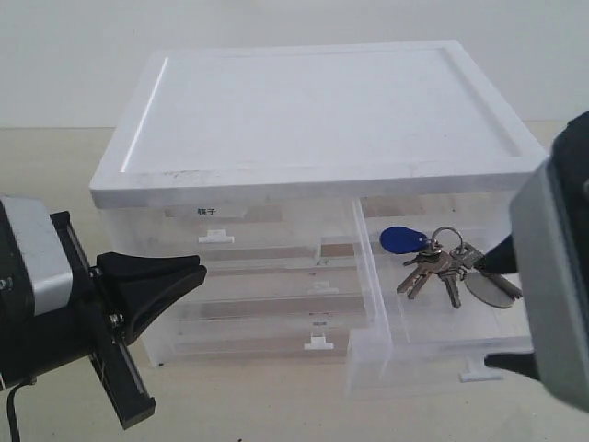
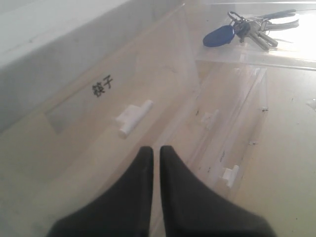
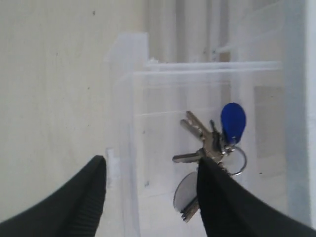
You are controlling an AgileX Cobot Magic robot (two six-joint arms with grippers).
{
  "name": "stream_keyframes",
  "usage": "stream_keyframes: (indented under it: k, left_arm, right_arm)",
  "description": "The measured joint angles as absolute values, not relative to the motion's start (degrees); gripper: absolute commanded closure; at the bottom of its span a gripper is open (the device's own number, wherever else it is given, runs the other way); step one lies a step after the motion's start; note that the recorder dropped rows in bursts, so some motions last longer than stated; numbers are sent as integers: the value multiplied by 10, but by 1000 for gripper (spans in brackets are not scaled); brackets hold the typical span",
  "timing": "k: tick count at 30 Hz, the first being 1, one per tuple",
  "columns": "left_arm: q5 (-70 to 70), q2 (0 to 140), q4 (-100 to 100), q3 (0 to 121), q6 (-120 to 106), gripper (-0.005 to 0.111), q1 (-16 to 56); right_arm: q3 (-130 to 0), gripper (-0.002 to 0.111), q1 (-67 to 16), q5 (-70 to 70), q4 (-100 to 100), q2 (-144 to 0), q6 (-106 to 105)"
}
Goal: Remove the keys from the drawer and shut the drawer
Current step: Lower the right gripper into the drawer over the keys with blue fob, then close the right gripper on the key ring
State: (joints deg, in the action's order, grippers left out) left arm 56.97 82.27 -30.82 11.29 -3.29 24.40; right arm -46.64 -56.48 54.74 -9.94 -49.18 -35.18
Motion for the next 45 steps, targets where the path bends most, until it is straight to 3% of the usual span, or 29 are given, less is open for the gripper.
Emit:
stream_keyframes:
  k: [7, 15, 20, 26, 36, 38, 42, 45]
  left_arm:
    - [569, 823, -308, 113, -33, 102, 244]
    - [555, 823, -308, 113, -32, 102, 244]
    - [560, 823, -308, 113, -29, 102, 244]
    - [560, 823, -321, 113, -21, 102, 244]
    - [565, 823, -321, 113, -21, 102, 244]
    - [565, 823, -321, 113, -21, 102, 244]
    - [565, 823, -321, 113, -21, 102, 244]
    - [565, 823, -321, 113, -21, 102, 244]
  right_arm:
    - [-468, 61, -566, 485, -251, -528, 53]
    - [-468, 61, -566, 485, -381, -661, 306]
    - [-468, 61, -559, 464, -390, -707, 361]
    - [-467, 61, -482, 428, -360, -713, 374]
    - [-467, 62, -440, 379, -227, -726, 251]
    - [-467, 71, -440, 379, -222, -729, 241]
    - [-469, 108, -440, 379, -214, -731, 216]
    - [-469, 108, -440, 379, -212, -731, 192]
